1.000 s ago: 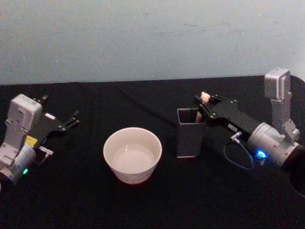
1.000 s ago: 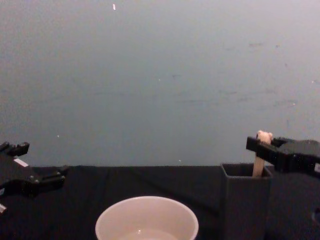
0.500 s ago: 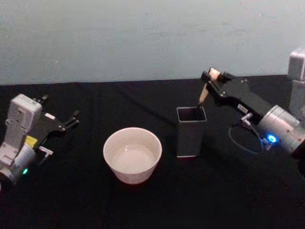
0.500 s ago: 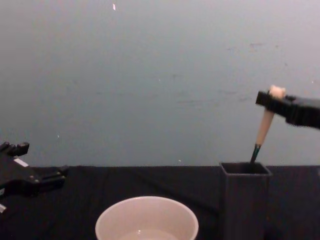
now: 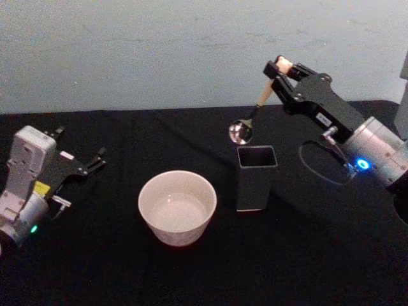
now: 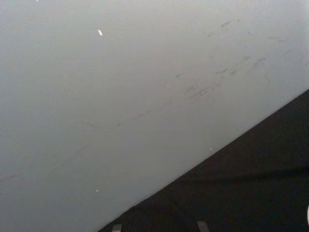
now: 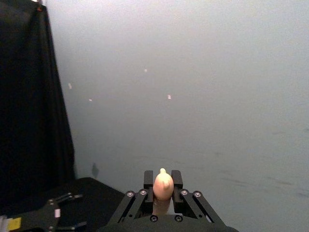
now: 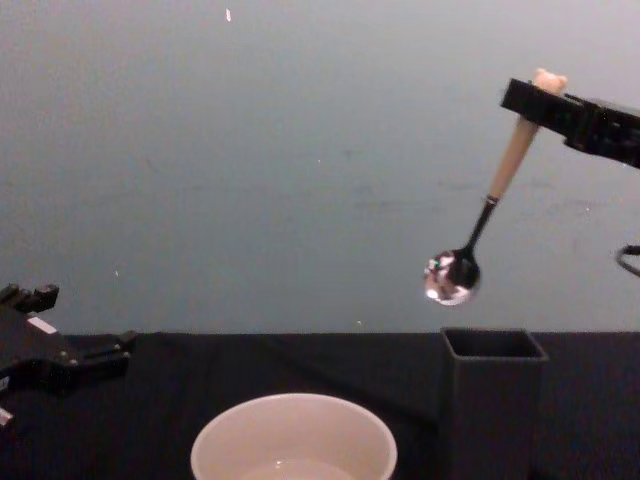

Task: Pick up the stirring spoon with one hand, stir inside the cup, then place it back in its original position.

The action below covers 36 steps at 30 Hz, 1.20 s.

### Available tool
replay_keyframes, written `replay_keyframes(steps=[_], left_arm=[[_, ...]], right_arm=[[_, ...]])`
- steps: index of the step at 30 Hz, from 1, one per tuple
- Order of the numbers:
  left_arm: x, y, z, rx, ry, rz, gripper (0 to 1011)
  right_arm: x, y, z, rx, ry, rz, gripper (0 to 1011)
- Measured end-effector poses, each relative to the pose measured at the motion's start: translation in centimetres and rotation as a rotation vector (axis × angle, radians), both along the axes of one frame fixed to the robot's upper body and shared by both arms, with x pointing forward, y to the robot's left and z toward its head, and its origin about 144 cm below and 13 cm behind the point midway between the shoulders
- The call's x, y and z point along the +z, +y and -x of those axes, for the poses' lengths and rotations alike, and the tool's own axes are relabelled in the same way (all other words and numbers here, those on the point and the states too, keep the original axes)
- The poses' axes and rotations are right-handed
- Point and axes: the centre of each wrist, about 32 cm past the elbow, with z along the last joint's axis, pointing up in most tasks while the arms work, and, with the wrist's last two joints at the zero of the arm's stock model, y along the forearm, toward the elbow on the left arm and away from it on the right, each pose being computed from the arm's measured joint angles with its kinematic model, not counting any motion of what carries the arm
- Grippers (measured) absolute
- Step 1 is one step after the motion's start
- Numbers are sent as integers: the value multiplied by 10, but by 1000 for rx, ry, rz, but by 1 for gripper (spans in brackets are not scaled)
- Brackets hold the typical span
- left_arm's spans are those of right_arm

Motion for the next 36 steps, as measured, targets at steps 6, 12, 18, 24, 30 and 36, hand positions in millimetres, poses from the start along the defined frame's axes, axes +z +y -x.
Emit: replay_keyframes(steps=[6, 12, 18, 24, 30, 36], left_arm=[[0, 0, 0, 0, 0, 0, 1001], [0, 0, 0, 0, 0, 0, 1001], [0, 0, 0, 0, 0, 0, 1001], [0, 0, 0, 0, 0, 0, 1001], [0, 0, 0, 0, 0, 0, 1001], [0, 0, 0, 0, 0, 0, 1001]], right_arm=[[-3, 13, -5, 51, 5, 5, 214], [-10, 27, -6, 118, 15, 30, 213], [-19, 40, -6, 194, 18, 75, 214], [-28, 47, -4, 247, 23, 128, 214], [-40, 50, -2, 289, 33, 184, 214], [-49, 54, 1, 324, 39, 234, 214]])
